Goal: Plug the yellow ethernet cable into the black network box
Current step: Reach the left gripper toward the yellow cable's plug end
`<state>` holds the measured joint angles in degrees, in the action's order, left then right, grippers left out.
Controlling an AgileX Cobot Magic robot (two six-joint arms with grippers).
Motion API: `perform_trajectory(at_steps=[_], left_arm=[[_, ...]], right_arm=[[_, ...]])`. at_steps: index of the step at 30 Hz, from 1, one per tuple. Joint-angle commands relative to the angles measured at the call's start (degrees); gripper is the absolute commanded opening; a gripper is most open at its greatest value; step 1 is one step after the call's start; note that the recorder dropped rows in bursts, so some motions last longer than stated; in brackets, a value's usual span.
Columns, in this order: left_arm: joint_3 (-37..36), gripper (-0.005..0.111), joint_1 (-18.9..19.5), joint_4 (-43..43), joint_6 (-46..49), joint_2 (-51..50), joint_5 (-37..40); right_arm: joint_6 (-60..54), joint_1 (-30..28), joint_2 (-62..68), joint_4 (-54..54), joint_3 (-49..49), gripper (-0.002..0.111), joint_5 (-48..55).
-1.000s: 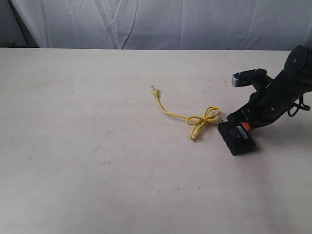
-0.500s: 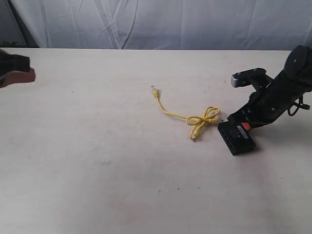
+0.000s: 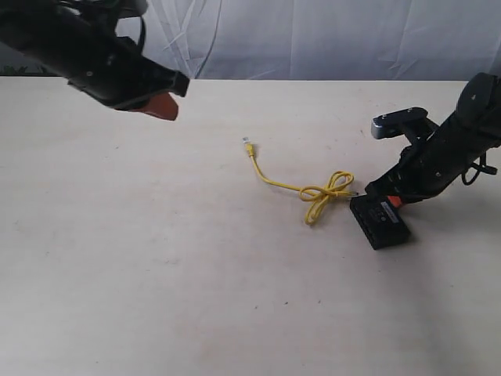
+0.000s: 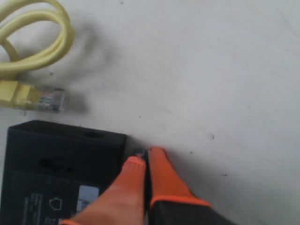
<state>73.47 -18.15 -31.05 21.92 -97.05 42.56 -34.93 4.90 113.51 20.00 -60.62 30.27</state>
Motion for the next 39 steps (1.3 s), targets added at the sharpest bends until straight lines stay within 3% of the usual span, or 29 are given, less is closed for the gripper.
perform_trajectory(at_steps=[1,7,11,14,15,17,20,29,39], left_arm=[[7.8,0.000,-3.2,5.8,-5.5,-6.9,2.0],[18.7,0.004,-6.5,11.8,-12.0,-17.0,4.6],[29.3,0.039,-8.0,11.3,-14.3,-27.0,8.1],[31.7,0.067,-8.7,6.8,-14.3,-30.6,7.6],[31.9,0.072,-8.7,5.3,-14.0,-31.4,6.9],[32.2,0.070,-8.8,6.1,-14.9,-32.4,5.2],[32.2,0.068,-9.9,12.0,-24.6,-34.8,1.3],[35.9,0.065,-13.6,23.1,-35.6,-39.8,-2.6],[38.5,0.061,-14.5,27.3,-38.7,-42.6,-3.6]], right_arm=[[-0.4,-0.2,0.0,0.1,-0.3,-0.001,-1.2],[-0.4,-0.2,0.0,0.1,-0.3,-0.001,-1.3],[-0.4,-0.2,0.0,1.8,-0.3,-0.001,-1.8],[-0.4,-0.2,0.0,1.8,-0.3,-0.001,-1.8],[-0.4,-0.2,0.0,1.8,-0.3,-0.001,-1.7],[-0.4,-0.2,0.0,1.8,-0.3,-0.001,-1.7],[-0.4,-0.2,0.0,2.9,-0.3,-0.001,-2.0],[-0.4,-0.2,0.0,3.1,-0.3,-0.001,-2.2],[-0.4,-0.2,0.0,3.7,-0.3,-0.001,-2.3]])
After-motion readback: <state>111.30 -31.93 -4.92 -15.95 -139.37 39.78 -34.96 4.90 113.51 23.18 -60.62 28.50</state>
